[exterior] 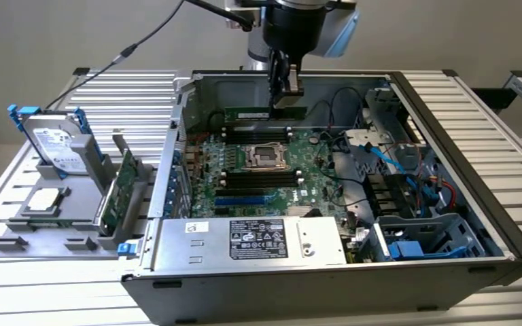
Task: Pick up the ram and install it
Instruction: 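Pick up the ram and move it above insertion slot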
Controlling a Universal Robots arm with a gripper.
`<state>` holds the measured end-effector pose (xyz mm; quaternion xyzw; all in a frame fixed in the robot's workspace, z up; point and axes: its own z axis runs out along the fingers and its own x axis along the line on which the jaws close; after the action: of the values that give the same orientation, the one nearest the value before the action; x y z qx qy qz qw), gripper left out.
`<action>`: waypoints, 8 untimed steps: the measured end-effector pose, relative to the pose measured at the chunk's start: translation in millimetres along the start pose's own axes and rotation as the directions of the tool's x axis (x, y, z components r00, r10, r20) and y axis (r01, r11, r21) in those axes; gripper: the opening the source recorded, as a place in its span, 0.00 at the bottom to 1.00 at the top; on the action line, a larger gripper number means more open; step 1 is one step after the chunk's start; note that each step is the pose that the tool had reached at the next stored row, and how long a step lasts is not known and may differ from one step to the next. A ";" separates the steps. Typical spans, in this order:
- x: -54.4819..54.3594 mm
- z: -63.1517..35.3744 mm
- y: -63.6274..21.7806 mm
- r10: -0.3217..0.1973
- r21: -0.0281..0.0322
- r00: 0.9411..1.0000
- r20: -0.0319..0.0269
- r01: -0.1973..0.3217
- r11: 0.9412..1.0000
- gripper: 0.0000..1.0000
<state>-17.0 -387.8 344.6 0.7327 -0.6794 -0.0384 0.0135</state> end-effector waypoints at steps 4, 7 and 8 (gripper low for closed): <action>-8.1 7.3 -1.6 0.002 0.000 1.000 0.000 -0.002 1.000 0.15; -8.4 7.9 -1.7 0.002 0.000 1.000 0.000 -0.002 1.000 0.15; -8.4 7.9 -1.7 0.002 0.000 1.000 0.000 -0.002 1.000 0.15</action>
<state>-16.5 -379.0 337.0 0.7319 -0.6802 -0.0383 0.0137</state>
